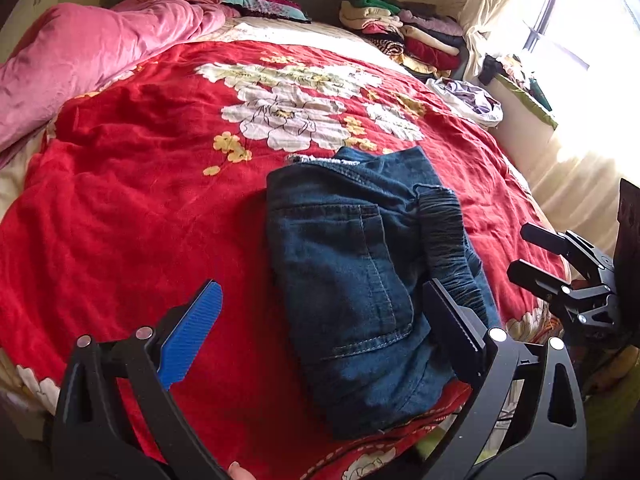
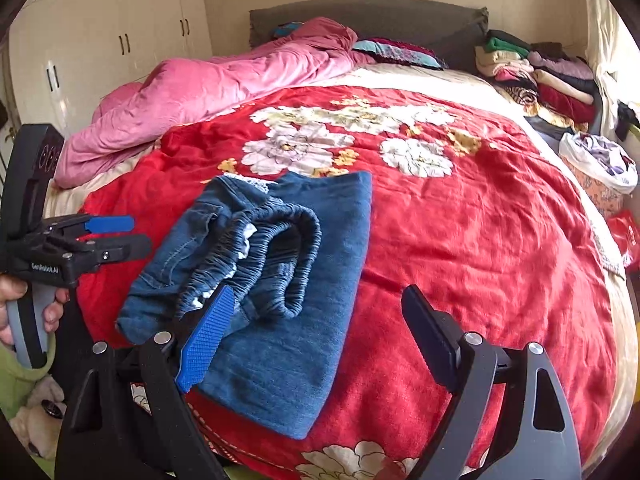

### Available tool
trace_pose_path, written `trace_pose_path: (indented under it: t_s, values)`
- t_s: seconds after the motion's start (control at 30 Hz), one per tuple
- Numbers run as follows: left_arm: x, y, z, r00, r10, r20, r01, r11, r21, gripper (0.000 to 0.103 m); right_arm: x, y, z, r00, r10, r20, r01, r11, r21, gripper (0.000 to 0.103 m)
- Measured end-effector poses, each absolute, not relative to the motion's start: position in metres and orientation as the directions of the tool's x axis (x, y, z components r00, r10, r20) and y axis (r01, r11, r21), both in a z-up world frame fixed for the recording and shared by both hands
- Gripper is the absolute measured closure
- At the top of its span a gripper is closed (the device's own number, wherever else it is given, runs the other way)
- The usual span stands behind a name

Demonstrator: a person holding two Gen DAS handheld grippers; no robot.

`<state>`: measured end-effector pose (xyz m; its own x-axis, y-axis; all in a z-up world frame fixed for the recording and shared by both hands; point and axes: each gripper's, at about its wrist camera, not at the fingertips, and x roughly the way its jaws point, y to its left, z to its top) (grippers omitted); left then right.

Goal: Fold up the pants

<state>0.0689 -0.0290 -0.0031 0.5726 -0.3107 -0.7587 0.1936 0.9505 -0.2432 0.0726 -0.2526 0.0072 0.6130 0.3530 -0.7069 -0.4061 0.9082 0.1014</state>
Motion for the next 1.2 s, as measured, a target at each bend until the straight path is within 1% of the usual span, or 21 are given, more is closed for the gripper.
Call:
trace_pose_path:
  t_s: [0.33, 0.43, 0.5, 0.53, 0.57, 0.63, 0.67, 0.77, 0.83, 0.9, 1.2]
  values:
    - [0.072, -0.027, -0.021, 0.545, -0.316, -0.777, 0.165, 0.949, -0.270, 0.010, 0.081, -0.257, -0.005, 0.591, 0.355, -0.724, -0.379, 0.915, 0.138, 0.018]
    - [0.075, -0.026, -0.026, 0.537, -0.328, -0.778, 0.158, 0.944, -0.289, 0.010, 0.086, -0.259, -0.009, 0.563, 0.404, -0.721, -0.383, 0.901, 0.205, 0.018]
    - [0.076, -0.027, -0.028, 0.534, -0.340, -0.774, 0.162, 0.940, -0.301, 0.010, 0.089, -0.260, -0.012, 0.551, 0.421, -0.720, -0.383, 0.895, 0.229, 0.019]
    - [0.076, -0.028, -0.030, 0.532, -0.345, -0.773, 0.163, 0.938, -0.306, 0.010, 0.091, -0.259, -0.012, 0.547, 0.424, -0.722, -0.382, 0.894, 0.235, 0.022]
    - [0.077, -0.028, -0.031, 0.532, -0.349, -0.772, 0.163, 0.936, -0.311, 0.010, 0.092, -0.259, -0.014, 0.540, 0.428, -0.725, -0.382, 0.892, 0.242, 0.028]
    - [0.077, -0.029, -0.033, 0.525, -0.363, -0.770, 0.168, 0.931, -0.324, 0.010, 0.096, -0.258, -0.017, 0.517, 0.449, -0.729, -0.391, 0.881, 0.265, 0.029]
    - [0.077, -0.030, -0.034, 0.523, -0.367, -0.769, 0.171, 0.929, -0.327, 0.011, 0.097, -0.257, -0.019, 0.510, 0.449, -0.733, -0.389, 0.881, 0.269, 0.029]
    - [0.079, -0.034, -0.037, 0.512, -0.389, -0.766, 0.184, 0.920, -0.345, 0.019, 0.105, -0.256, -0.028, 0.469, 0.469, -0.749, -0.388, 0.871, 0.302, 0.029]
    - [0.080, -0.037, -0.038, 0.503, -0.399, -0.767, 0.194, 0.917, -0.350, 0.027, 0.110, -0.255, -0.035, 0.440, 0.490, -0.752, -0.385, 0.860, 0.335, 0.029]
    - [0.082, -0.041, -0.041, 0.492, -0.406, -0.770, 0.201, 0.914, -0.353, 0.030, 0.113, -0.254, -0.040, 0.420, 0.514, -0.748, -0.387, 0.847, 0.365, 0.029]
    - [0.095, -0.049, -0.047, 0.479, -0.426, -0.768, 0.210, 0.905, -0.371, 0.031, 0.129, -0.245, -0.050, 0.378, 0.573, -0.727, -0.428, 0.805, 0.411, 0.028]
